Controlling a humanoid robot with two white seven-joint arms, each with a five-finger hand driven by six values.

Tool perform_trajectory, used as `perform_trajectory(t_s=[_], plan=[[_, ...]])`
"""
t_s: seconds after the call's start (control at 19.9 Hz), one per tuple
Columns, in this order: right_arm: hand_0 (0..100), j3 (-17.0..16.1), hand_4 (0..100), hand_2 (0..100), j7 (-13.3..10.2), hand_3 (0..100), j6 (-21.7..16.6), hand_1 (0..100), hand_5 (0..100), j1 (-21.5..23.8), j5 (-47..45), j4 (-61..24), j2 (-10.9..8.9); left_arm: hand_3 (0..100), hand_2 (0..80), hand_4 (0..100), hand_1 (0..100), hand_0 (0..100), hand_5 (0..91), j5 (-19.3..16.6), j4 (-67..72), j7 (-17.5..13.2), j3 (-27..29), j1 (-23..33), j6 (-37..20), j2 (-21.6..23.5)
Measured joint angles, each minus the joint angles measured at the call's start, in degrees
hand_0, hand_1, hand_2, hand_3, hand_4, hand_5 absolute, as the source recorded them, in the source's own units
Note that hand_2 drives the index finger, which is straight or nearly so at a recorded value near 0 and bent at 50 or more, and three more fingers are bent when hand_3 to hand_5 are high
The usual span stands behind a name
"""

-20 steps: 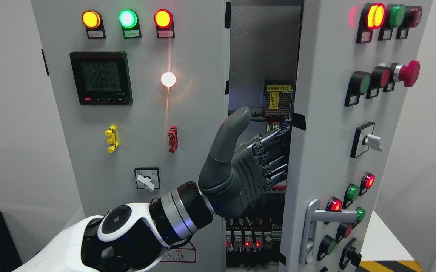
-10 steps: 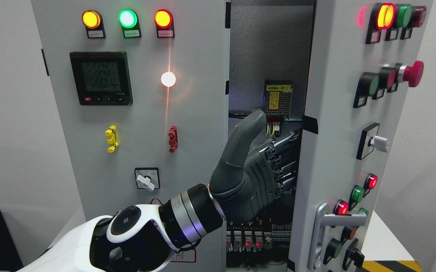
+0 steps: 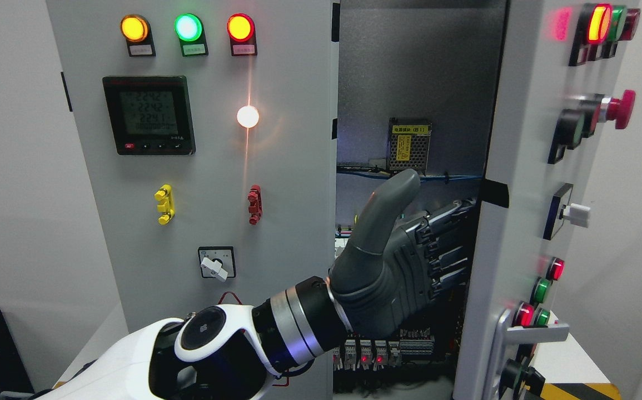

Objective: Open door with both hands
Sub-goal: 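Pull the push-button door outward with the left hand, swinging it open, then push the push-button door farther open with the left hand and forearm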

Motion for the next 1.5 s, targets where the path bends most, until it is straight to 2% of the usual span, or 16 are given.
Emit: perform_trajectory(t_s=[0.7, 1.5], plan=[[0, 0.00, 0, 0, 0.00, 0, 0.00, 0, 0, 0.00, 0.00, 0.00, 0.00, 0, 0.0, 0, 0, 0, 0.0, -0.48, 2.99, -0.01, -1.73, 0.30, 2.14, -7.83], [0, 0.00, 0, 0, 0.00, 0, 0.00, 0, 0, 0.00, 0.00, 0.00, 0.00, 0, 0.0, 0, 0, 0, 0.0, -0.67, 8.18, -0.19, -4.48, -3.15, 2.36, -17.28]])
